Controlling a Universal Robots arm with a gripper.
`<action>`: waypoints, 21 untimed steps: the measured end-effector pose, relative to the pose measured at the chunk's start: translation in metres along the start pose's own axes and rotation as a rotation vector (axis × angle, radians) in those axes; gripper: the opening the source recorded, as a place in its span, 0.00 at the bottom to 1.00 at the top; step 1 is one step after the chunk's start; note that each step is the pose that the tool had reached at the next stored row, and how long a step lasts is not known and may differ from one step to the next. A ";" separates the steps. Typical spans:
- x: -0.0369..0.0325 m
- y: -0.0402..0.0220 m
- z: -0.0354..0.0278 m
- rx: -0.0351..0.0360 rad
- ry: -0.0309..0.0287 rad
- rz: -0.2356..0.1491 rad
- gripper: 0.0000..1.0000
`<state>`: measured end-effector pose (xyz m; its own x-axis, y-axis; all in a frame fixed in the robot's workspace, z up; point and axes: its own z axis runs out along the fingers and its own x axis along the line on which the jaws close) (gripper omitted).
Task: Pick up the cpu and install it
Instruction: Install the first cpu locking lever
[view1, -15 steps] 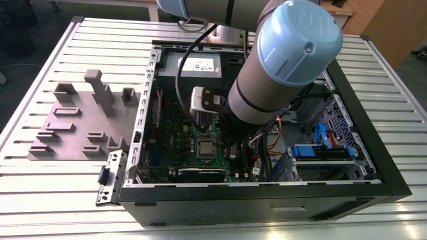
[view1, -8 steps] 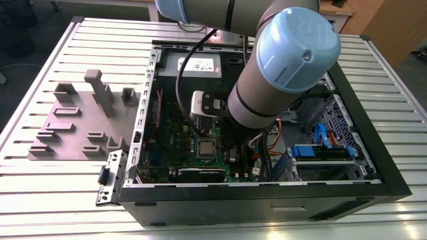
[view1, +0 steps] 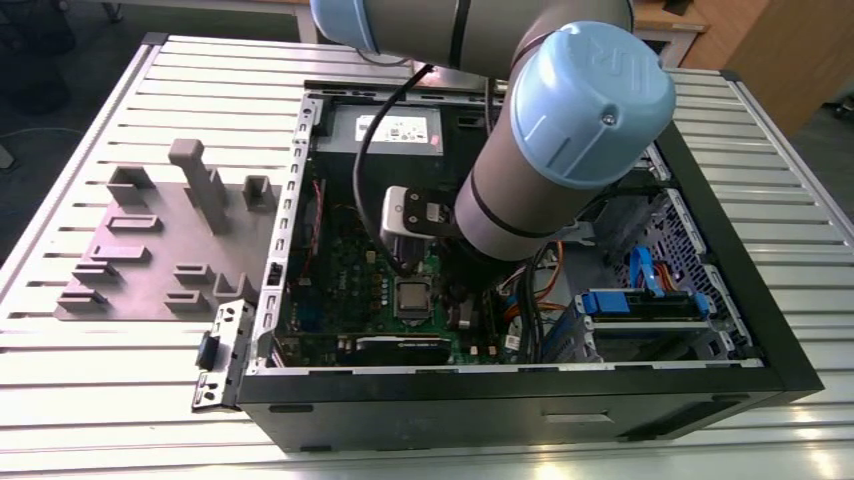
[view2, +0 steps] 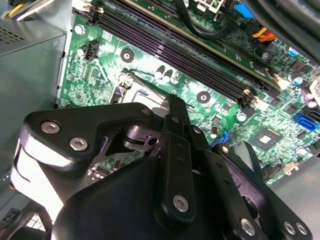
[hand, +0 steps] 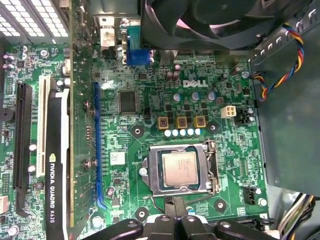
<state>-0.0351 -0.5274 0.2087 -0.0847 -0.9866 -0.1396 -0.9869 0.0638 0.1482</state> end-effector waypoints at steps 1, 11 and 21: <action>0.0001 -0.0001 0.0006 0.0001 0.0008 0.000 0.11; -0.0007 -0.0006 0.0048 0.0031 0.0358 0.005 0.11; -0.0048 -0.0005 0.0067 0.0063 0.0726 0.010 0.11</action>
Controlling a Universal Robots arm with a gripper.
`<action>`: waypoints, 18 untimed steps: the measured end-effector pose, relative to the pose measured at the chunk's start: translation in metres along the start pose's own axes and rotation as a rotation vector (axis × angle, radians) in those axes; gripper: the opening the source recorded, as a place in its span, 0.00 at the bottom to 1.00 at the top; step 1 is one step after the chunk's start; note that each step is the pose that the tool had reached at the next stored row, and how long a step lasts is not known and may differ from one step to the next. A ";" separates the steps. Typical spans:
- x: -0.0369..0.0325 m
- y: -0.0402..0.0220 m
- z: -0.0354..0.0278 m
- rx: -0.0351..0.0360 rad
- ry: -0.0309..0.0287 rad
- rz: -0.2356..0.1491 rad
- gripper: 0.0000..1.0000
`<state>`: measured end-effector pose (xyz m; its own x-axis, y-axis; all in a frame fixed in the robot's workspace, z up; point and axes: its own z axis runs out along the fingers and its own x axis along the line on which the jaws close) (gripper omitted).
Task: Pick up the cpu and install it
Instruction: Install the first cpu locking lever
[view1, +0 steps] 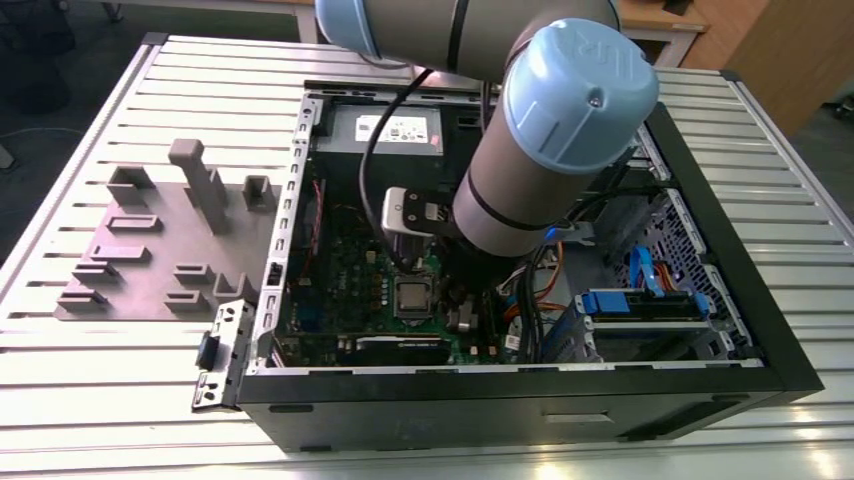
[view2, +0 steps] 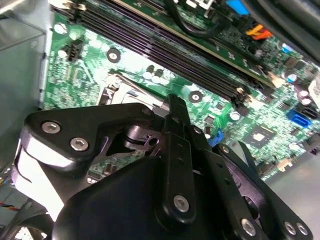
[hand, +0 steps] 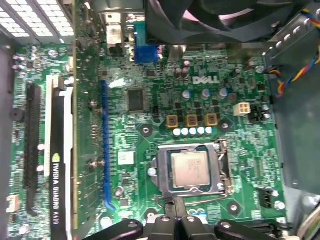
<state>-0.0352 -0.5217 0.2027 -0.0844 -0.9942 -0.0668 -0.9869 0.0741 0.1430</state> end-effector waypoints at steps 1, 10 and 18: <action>-0.0001 -0.0001 0.0002 0.0004 0.0047 0.000 0.11; -0.0019 -0.0002 0.0028 -0.0007 0.0085 -0.018 0.11; -0.0030 -0.0004 0.0044 -0.0026 0.0126 -0.047 0.11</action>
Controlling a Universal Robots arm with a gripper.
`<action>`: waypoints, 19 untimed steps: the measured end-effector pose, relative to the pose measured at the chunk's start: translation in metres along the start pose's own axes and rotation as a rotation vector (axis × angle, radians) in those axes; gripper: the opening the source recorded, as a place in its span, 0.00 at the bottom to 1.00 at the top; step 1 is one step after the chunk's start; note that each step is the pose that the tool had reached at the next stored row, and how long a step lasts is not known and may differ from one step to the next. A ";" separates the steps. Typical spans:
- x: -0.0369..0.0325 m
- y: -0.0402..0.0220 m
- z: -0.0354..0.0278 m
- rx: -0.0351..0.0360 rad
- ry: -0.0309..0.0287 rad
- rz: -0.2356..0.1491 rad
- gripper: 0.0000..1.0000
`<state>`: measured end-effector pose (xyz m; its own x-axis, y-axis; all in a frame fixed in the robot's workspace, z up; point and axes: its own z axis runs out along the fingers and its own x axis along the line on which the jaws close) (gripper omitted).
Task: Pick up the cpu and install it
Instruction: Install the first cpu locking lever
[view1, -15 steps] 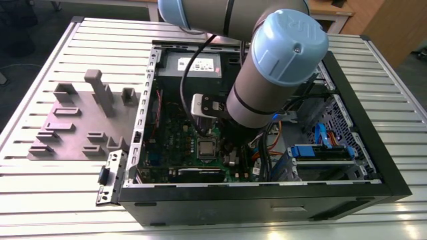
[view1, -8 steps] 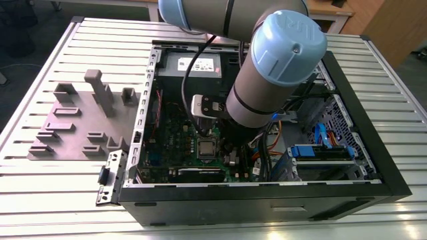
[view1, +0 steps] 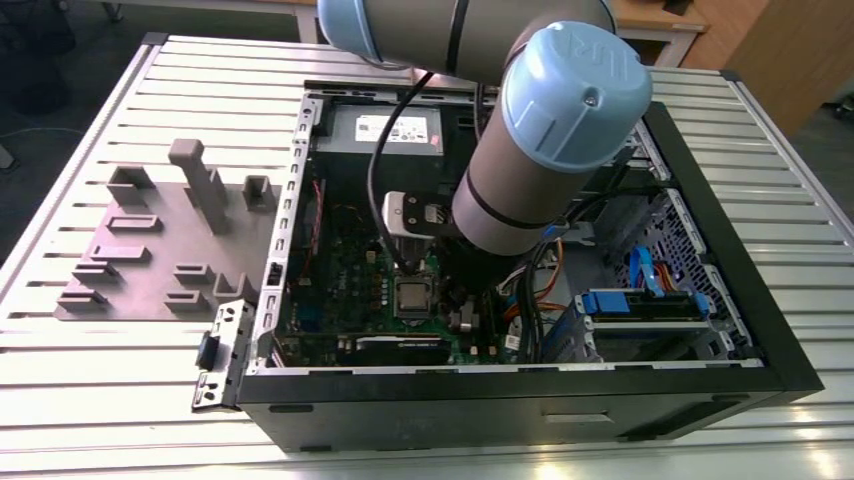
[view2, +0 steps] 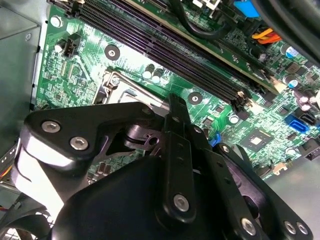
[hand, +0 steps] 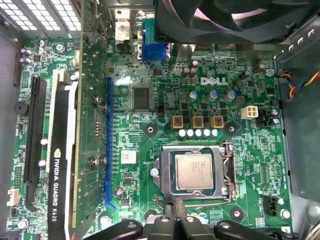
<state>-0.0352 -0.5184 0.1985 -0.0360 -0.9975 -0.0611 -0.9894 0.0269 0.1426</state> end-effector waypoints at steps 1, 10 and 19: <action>-0.0002 -0.0001 0.0003 0.0000 0.0000 0.000 0.11; -0.0002 -0.0006 0.0046 -0.0002 0.0004 -0.002 0.11; 0.0000 -0.0012 0.0080 -0.0002 0.0007 -0.003 0.11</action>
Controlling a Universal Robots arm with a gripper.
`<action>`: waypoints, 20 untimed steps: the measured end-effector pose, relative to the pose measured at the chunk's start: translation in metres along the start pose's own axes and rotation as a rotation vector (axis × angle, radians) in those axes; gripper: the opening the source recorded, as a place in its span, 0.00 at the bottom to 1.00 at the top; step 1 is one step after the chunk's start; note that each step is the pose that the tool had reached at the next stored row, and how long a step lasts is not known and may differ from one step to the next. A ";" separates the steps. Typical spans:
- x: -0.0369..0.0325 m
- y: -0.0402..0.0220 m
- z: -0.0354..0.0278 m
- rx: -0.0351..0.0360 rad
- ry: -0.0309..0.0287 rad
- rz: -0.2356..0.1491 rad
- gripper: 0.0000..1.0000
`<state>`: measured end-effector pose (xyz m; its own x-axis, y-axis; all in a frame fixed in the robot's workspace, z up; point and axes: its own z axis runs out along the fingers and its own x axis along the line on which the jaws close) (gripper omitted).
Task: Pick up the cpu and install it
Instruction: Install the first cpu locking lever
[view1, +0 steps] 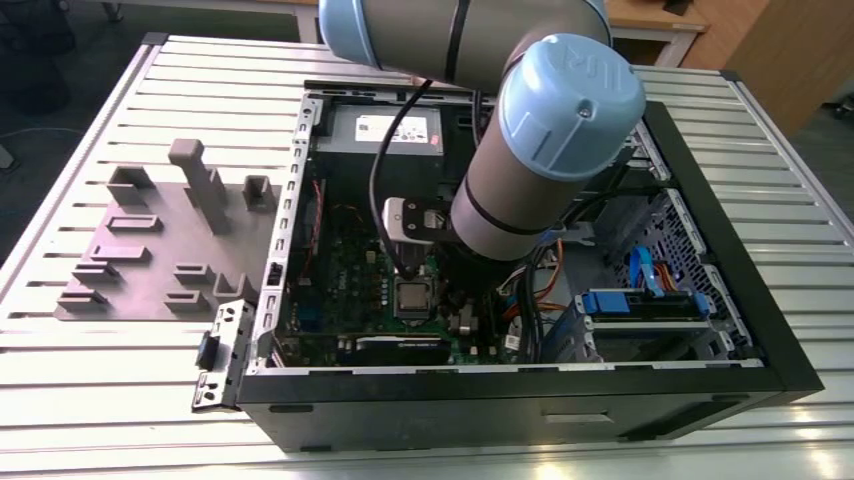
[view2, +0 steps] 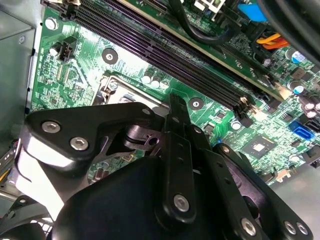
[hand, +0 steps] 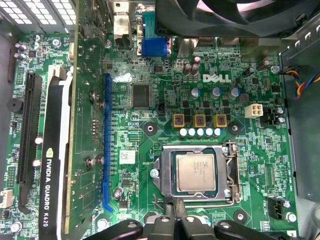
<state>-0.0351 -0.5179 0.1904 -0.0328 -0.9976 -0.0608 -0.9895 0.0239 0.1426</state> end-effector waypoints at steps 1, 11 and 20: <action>0.0000 -0.0001 0.0001 0.0000 -0.0001 0.000 0.11; -0.0001 -0.0025 -0.0003 0.0000 -0.0002 0.000 0.11; -0.0005 -0.0063 -0.0008 0.0000 -0.0002 0.000 0.11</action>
<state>-0.0288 -0.5175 0.1903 -0.0326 -0.9976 -0.0610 -0.9895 0.0237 0.1426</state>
